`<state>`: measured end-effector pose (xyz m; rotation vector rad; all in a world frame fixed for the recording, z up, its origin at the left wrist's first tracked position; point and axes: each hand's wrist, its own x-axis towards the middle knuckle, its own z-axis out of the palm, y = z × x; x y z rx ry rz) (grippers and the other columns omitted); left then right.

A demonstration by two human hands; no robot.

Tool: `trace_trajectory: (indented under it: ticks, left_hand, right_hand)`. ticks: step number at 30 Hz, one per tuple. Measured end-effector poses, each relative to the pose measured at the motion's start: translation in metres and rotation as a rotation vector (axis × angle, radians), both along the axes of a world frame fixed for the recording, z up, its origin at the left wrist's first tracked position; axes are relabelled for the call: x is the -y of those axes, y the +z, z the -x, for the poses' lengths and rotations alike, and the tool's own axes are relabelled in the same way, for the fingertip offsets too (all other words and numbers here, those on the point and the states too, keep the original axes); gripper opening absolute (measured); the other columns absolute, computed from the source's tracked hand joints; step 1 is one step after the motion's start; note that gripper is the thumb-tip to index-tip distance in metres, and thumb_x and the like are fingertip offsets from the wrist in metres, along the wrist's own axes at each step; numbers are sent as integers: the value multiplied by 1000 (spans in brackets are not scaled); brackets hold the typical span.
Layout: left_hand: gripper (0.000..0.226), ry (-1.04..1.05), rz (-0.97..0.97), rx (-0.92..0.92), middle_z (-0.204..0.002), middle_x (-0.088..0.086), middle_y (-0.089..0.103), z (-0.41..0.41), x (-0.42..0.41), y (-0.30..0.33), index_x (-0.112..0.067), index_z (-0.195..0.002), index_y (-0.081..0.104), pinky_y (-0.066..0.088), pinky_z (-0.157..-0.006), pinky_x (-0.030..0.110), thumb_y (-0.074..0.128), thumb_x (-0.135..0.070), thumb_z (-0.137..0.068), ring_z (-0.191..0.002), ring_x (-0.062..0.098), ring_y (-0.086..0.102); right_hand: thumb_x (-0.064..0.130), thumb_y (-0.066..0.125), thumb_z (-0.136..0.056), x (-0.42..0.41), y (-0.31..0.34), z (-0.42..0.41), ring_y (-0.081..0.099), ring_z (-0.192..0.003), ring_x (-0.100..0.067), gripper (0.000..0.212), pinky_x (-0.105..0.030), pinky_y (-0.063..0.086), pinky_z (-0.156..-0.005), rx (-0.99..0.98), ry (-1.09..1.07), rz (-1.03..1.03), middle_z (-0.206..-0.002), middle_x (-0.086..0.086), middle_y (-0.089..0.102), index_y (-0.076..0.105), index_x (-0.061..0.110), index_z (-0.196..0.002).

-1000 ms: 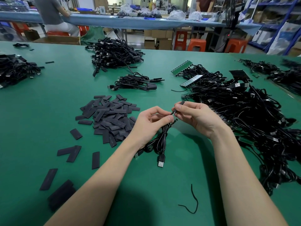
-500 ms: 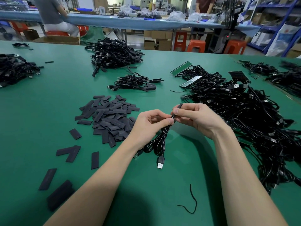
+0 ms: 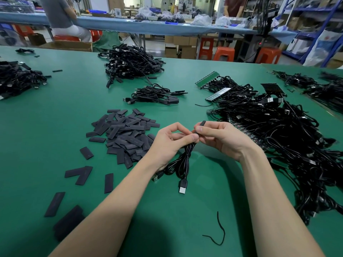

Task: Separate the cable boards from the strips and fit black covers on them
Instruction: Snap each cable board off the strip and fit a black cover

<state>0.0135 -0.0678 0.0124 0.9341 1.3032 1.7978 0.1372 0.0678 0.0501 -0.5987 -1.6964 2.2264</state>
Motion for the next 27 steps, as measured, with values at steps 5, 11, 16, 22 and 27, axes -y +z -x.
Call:
trace_trajectory:
  ticks: [5, 11, 16, 22, 27]
  left_hand:
    - [12, -60, -26, 115, -84, 14, 76, -2, 2, 5, -11, -86, 63, 48, -59, 10, 73, -3, -85, -61, 7, 67]
    - [13, -46, -15, 159, -86, 11, 76, -2, 4, 7, -12, -87, 63, 46, -56, 11, 67, 0, -90, -61, 5, 65]
    - [15, -33, -14, 185, -89, 12, 77, -2, 4, 9, -15, -85, 65, 48, -59, 12, 70, -1, -88, -69, 7, 68]
    - [14, -37, -13, 196, -85, 10, 76, -2, 4, 9, -13, -86, 65, 49, -60, 13, 70, 0, -87, -69, 8, 68]
    - [14, -41, -9, 181, -84, 11, 75, -3, 4, 10, -13, -87, 63, 48, -59, 12, 71, -1, -85, -64, 8, 66]
  right_hand:
    - [14, 75, -75, 1, 0, 1, 71, -71, -12, 18, -15, 56, -70, -45, -28, 1, -85, -7, 75, 76, 6, -91]
    - [22, 79, -75, 4, 1, 4, 73, -84, -24, 45, -29, 60, -81, -142, -85, -90, -102, -18, 76, 69, 17, -119]
    - [23, 82, -75, 11, 2, 5, 74, -86, -20, 32, -28, 59, -79, -191, -98, -109, -102, -16, 77, 78, 23, -106]
    - [21, 83, -70, 12, 2, 8, 73, -84, -19, 32, -28, 59, -79, -209, -112, -116, -97, -12, 77, 81, 23, -102]
    - [23, 84, -66, 12, 2, 6, 72, -81, -18, 33, -29, 59, -77, -207, -127, -153, -91, -11, 77, 81, 23, -99]
